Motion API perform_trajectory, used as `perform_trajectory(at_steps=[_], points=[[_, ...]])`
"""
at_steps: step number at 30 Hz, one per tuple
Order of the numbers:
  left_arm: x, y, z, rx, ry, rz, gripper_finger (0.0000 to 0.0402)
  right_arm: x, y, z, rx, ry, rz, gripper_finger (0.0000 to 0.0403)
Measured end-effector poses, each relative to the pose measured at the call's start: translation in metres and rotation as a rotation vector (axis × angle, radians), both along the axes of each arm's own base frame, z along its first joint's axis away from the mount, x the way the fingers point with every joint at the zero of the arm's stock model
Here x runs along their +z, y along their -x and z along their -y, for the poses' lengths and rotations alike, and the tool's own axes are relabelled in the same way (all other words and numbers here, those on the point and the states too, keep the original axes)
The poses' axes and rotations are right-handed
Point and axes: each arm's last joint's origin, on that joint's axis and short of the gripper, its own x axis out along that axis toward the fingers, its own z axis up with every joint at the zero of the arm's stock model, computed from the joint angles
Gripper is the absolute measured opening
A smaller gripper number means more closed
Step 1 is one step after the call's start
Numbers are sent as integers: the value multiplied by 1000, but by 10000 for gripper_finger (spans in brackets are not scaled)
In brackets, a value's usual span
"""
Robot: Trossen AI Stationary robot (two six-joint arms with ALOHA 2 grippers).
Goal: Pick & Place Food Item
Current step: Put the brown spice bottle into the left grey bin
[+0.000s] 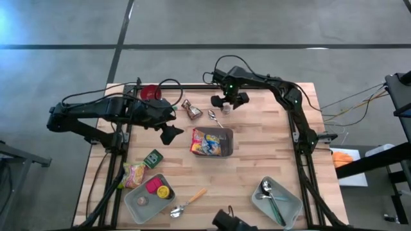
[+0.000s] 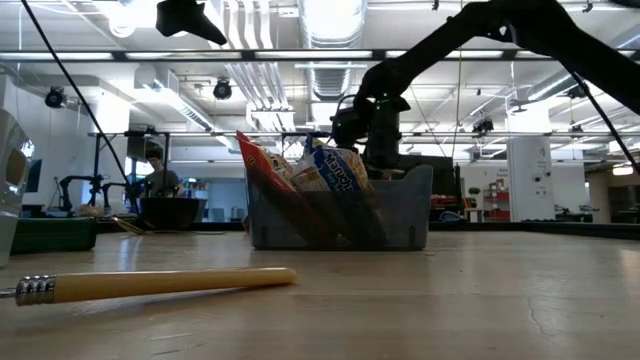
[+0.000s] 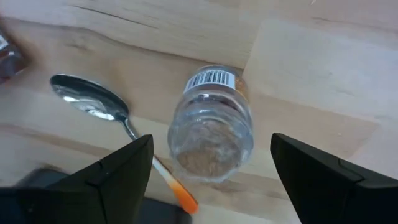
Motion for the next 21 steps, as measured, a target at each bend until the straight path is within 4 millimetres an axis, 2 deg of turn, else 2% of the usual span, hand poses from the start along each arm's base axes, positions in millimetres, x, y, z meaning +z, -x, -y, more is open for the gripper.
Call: perform_trajectory(at_steps=[7,10,17,19,21], points=[[0,0,0,9,11,2,366,-5,-4,1,-15,-1,-9,316],[0,0,0,6,18,2,366,-2,-4,3,-18,35,-23,286],[0,0,0,6,18,3,366,-3,-3,3,-19,36,-30,184],[0,0,0,4,20,2,366,-4,-2,2,-14,33,-31,168],[0,0,0,1,23,2,366,-5,-2,2,-9,33,-31,168]])
